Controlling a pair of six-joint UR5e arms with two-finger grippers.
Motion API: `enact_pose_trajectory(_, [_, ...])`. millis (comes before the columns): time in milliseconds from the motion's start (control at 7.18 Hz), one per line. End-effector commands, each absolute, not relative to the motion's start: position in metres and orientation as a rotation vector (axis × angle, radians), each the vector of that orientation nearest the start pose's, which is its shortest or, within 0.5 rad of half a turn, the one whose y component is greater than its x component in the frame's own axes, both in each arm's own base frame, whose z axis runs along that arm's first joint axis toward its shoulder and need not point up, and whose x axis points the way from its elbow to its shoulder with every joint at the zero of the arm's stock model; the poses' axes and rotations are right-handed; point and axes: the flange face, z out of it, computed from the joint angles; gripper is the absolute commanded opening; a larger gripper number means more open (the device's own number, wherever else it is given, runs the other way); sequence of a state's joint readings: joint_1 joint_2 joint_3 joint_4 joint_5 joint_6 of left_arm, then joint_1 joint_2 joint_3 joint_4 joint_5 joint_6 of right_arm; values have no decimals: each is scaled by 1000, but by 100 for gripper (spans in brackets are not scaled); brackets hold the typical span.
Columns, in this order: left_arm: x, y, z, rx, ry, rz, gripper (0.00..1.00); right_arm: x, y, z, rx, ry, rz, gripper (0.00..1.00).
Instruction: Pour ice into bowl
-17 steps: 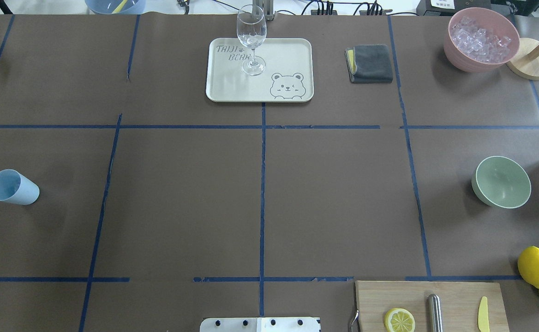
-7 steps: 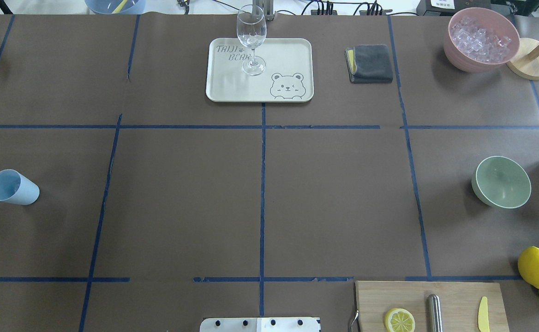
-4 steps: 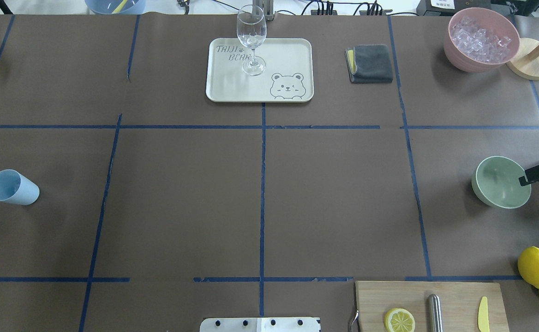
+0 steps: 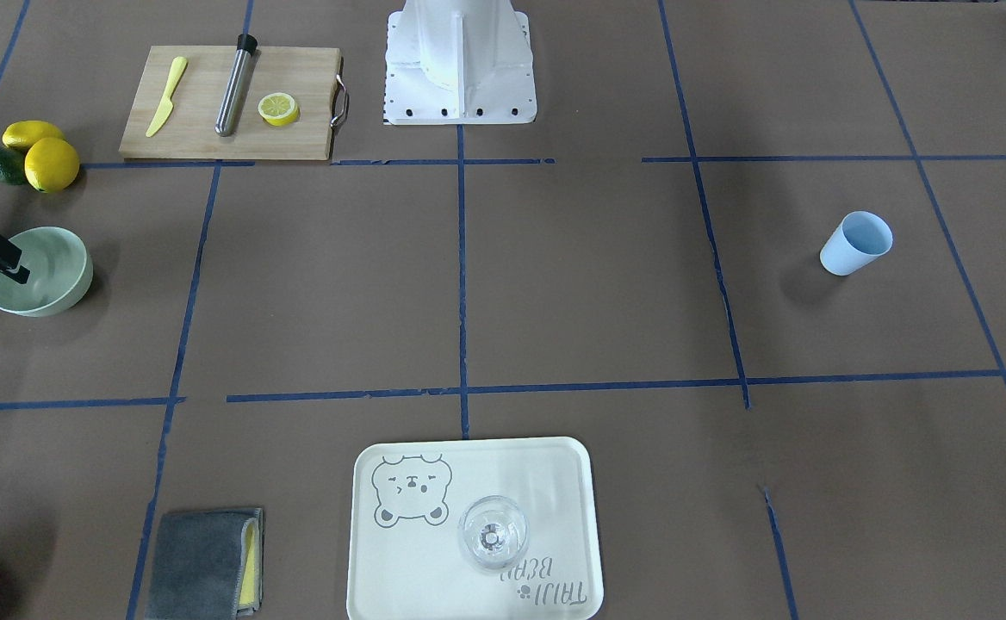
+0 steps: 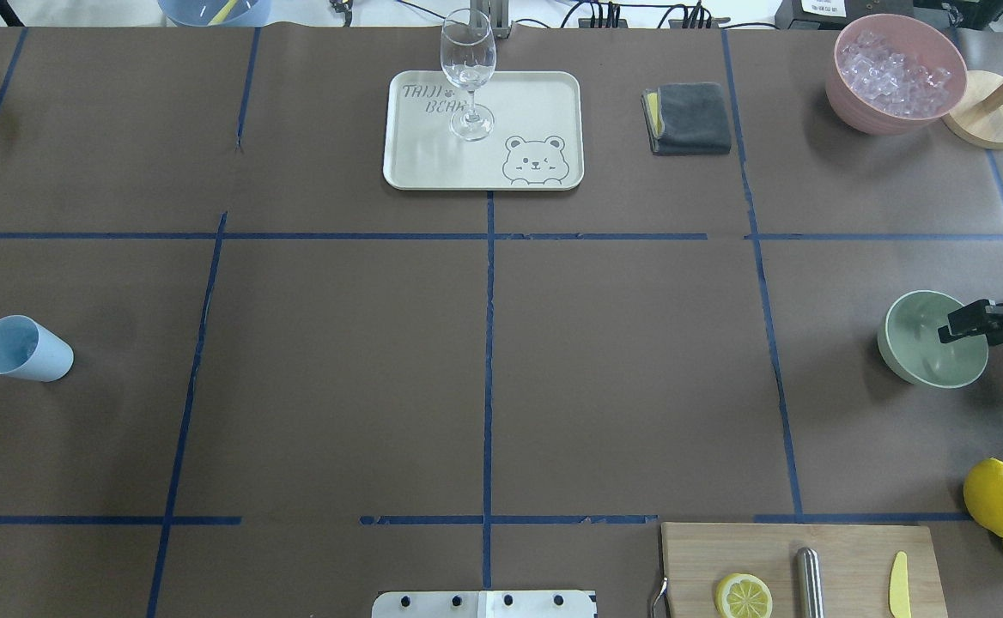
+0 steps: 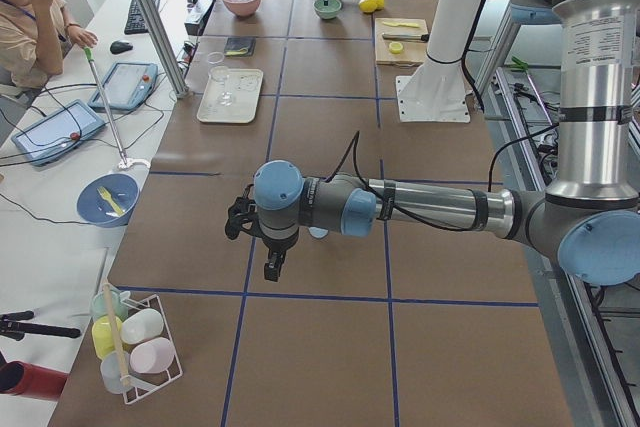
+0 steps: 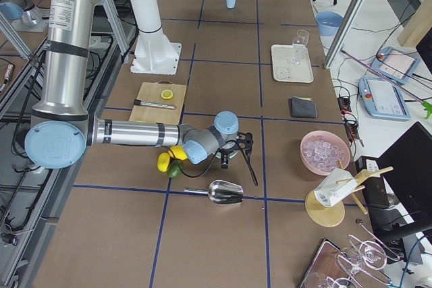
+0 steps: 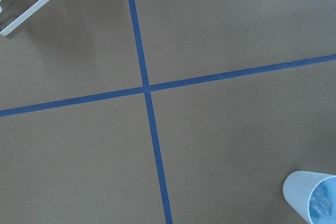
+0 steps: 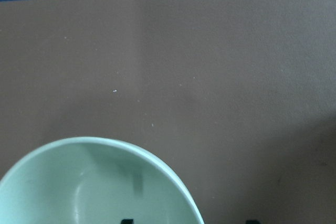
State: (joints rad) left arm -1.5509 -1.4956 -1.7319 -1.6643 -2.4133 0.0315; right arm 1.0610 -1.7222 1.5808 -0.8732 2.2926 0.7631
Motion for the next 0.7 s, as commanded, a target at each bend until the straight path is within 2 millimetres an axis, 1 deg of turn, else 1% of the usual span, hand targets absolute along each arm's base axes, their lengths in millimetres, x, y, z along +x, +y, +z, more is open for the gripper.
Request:
enact_pose_trajectory(0, [-50,-470,600,173,841,123,100,-164,-425,645,17,-882,26,0])
enact_pose_trajectory(139, [-50,-470,599,175,841,124,100,-164,-424,638,31,-906,14,0])
enact_pose_trajectory(279, [-49,-471,597,195,842,133,100,-169,-424,612,29,-961,24,0])
enact_pose_trajectory(418, [-44,-470,591,202,910,146,100,-173,-423,545,33,-1044,89,0])
enact_pose_trajectory(557, [-41,-470,583,233,963,168,100,-206,-412,493,-15,-1098,148,0])
